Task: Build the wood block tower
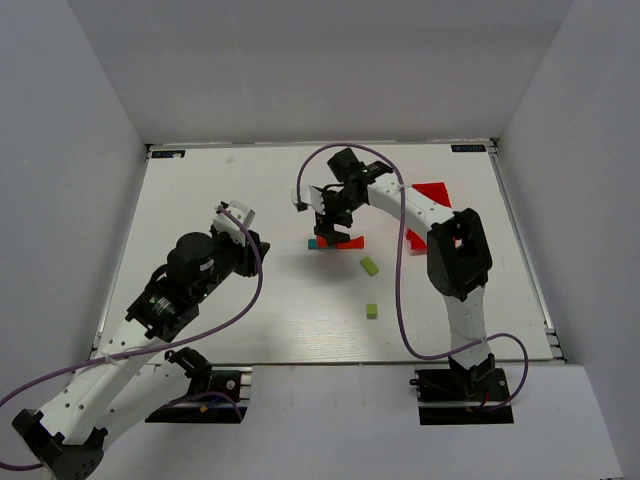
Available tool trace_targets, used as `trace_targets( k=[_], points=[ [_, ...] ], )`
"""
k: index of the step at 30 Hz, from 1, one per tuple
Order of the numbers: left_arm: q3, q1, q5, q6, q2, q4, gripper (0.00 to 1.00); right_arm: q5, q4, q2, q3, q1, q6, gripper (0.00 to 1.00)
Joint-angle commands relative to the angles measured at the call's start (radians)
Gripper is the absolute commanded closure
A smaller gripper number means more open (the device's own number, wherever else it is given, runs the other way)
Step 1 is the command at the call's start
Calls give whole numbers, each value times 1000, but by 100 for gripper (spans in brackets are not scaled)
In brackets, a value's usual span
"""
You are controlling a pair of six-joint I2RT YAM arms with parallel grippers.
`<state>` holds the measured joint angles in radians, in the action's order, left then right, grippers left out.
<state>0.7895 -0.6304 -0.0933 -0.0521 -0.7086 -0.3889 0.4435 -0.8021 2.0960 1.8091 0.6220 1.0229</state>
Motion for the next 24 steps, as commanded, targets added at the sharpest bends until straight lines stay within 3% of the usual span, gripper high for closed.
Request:
trace_targets(
  k=[1,9,15,16,17,18,19,21,24],
  points=[
    [-4,5,-5,-2,14,-4,44,-5,26,-97,-24,-4,-10,10],
    [-4,5,-5,-2,14,-4,44,-64,101,-281,-126,-10,-15,10],
    [-4,5,-5,-2,23,-4,47,-140,251,-548,-414,-15,-84,11],
    [-4,5,4,-2,23,-4,50,-143,264,-571,-450,-15,-108,21],
    [-4,5,4,-2,23,-4,56,-146,285,-617,-553,-15,-138,37],
    [-4,5,15,-2,23,-4,74,-150,306,-629,-586,-15,-174,76],
    [-4,5,26,-2,12,-4,85,-146,302,-636,-612,-15,-188,97],
    [-4,5,35,-2,0,-4,100,-160,319,-651,-703,-18,-285,100],
    [-4,5,35,-2,-20,-4,100,-178,343,-634,-784,-19,-398,100]
  ],
)
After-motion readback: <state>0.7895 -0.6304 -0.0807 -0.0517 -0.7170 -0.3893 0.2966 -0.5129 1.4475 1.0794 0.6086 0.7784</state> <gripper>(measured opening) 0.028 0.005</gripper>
